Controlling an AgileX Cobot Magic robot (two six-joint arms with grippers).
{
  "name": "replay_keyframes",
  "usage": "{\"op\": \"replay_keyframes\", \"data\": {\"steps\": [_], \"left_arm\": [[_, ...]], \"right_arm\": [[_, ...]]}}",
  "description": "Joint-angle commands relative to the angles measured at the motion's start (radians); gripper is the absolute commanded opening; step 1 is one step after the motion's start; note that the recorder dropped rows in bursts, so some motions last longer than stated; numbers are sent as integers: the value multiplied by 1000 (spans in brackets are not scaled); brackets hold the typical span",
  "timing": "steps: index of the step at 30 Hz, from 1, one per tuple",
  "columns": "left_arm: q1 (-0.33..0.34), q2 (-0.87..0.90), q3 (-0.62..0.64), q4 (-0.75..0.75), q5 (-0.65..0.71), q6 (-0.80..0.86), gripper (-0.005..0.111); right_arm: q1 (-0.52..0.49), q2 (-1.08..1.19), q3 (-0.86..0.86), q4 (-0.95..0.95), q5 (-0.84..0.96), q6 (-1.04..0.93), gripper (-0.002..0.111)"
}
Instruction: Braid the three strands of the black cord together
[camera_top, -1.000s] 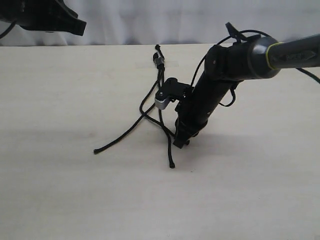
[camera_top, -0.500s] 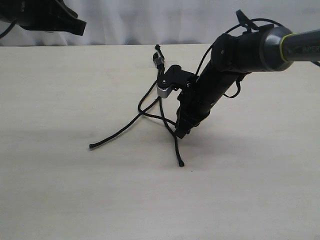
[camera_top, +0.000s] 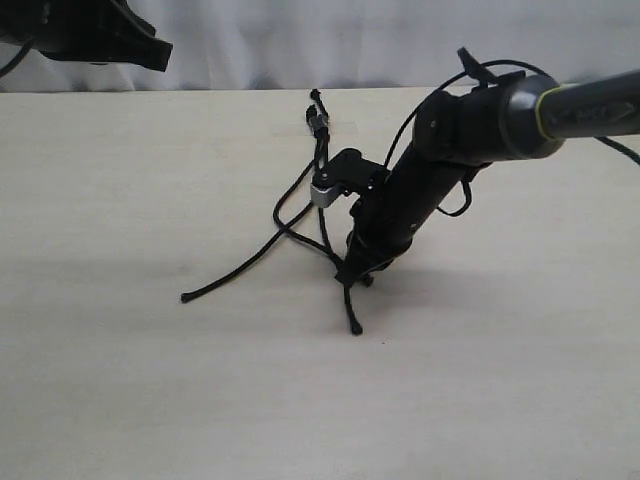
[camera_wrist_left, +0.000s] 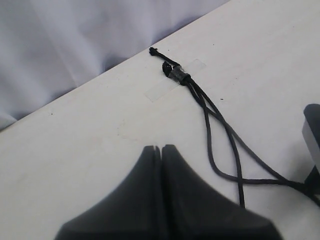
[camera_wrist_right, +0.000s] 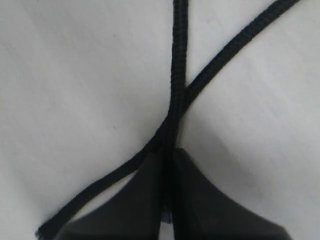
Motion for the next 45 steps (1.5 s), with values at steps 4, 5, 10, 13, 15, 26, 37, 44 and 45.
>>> {"op": "replay_keyframes", "data": {"steps": [4, 5, 10, 13, 15, 26, 37, 44, 45], "left_arm": [[0, -3, 4, -13, -3, -1, 0], [0, -3, 4, -13, -3, -1, 0], [0, -3, 4, -13, -3, -1, 0], [0, -3, 4, -13, -3, -1, 0], [0, -3, 4, -15, -3, -1, 0], [0, -3, 4, -15, -3, -1, 0], [0, -3, 4, -15, -3, -1, 0], [0, -3, 4, -15, -3, 10, 0], [0, -3, 4, -15, -3, 24, 0]], "right_arm": [[108, 7, 1, 205, 18, -155, 4], [119, 5, -1, 205, 4, -155, 4], [73, -76, -33, 180, -9, -86, 4], [5, -127, -33, 178, 16, -78, 4], [-32, -132, -33, 106, 16, -78, 4], [-139, -28, -33, -58, -72, -2, 4], [-146, -12, -33, -127, -116, 166, 54], [-171, -136, -33, -127, -136, 210, 71], [-180, -178, -32, -127, -133, 225, 65]]}}
